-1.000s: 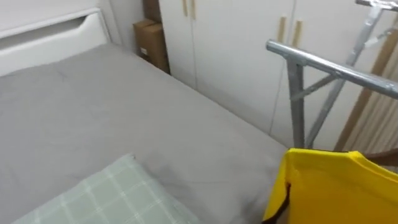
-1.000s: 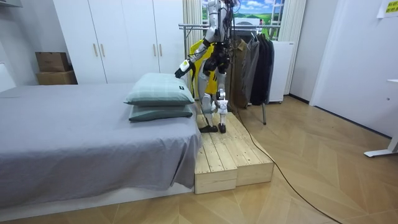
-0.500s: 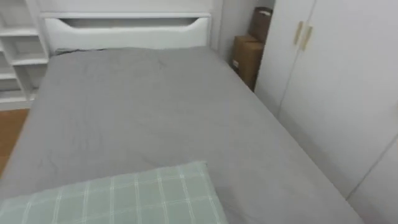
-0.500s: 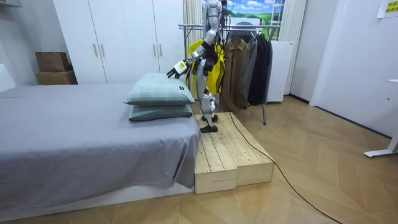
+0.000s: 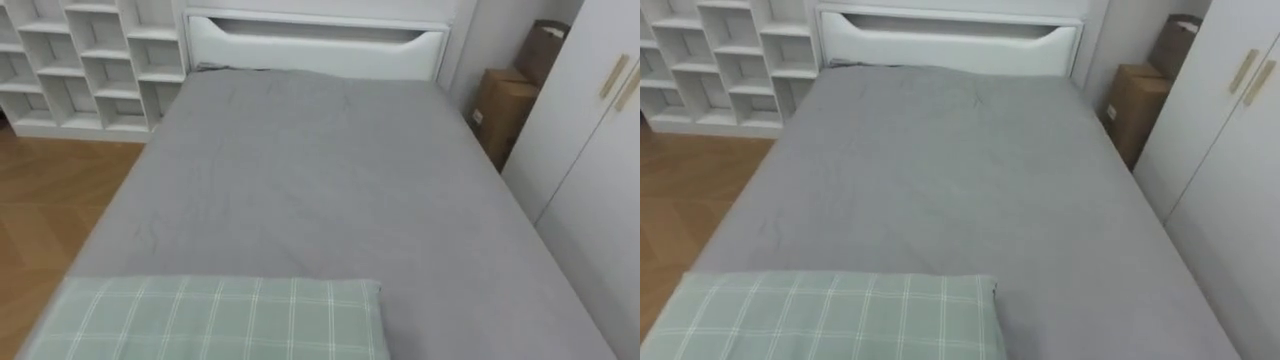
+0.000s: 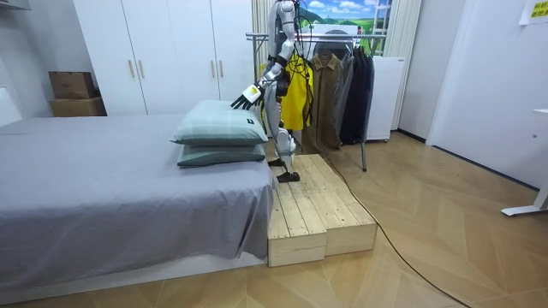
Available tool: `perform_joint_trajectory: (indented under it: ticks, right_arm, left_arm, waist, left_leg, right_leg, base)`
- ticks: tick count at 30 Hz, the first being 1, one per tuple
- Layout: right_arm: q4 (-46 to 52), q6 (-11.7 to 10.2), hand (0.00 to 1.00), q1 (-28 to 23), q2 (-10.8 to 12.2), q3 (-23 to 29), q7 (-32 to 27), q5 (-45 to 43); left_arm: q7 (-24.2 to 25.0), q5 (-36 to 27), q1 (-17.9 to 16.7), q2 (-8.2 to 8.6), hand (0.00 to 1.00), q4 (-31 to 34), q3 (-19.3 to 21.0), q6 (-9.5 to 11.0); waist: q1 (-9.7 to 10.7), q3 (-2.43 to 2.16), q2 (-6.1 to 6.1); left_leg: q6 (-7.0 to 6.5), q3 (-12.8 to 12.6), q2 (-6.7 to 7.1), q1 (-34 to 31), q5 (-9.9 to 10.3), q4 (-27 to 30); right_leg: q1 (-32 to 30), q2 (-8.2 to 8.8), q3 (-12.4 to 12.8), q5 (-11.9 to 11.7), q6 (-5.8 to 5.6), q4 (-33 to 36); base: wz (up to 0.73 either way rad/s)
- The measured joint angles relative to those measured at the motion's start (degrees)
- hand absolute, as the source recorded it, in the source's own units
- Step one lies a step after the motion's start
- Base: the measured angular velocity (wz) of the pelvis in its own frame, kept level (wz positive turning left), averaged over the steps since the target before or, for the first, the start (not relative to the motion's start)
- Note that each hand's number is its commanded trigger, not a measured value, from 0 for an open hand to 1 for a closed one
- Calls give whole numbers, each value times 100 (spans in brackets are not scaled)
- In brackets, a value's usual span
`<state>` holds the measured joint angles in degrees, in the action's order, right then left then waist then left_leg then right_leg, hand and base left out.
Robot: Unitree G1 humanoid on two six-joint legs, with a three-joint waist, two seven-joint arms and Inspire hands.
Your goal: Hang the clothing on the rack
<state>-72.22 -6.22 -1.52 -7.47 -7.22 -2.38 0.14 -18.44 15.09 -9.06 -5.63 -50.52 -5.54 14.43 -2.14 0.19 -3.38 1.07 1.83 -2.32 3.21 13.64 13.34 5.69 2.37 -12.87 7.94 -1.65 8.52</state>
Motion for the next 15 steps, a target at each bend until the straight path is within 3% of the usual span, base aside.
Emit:
perform_joint_trajectory:
  ticks: [8, 10, 15]
  right_arm:
    - [-170, 32, 0, -216, -6, 493, -95, 0]
    - [-155, 135, 0, -390, -18, 914, -230, -34]
    - [-162, 313, 0, -655, -253, 1315, -294, -39]
  left_arm:
    - [-394, -665, -92, -55, 0, -222, 882, 8]
    - [-558, -937, -225, -108, 0, -251, 1338, -110]
    - [-1062, -1412, -624, -267, 0, -552, 1974, -371]
  waist:
    - [8, 2, -17]
    - [29, -3, 11]
    - [17, -35, 143]
  left_leg:
    - [3, 261, 14, 84, 0, -59]
    - [15, 362, 15, 112, 0, -56]
    - [70, 464, 18, 86, -16, -67]
  right_leg:
    - [254, -11, -192, 45, -21, -94]
    - [347, -20, -330, 71, -12, -127]
    - [389, -31, -423, 101, 10, -171]
  base:
    - [19]
    - [23]
    - [13]
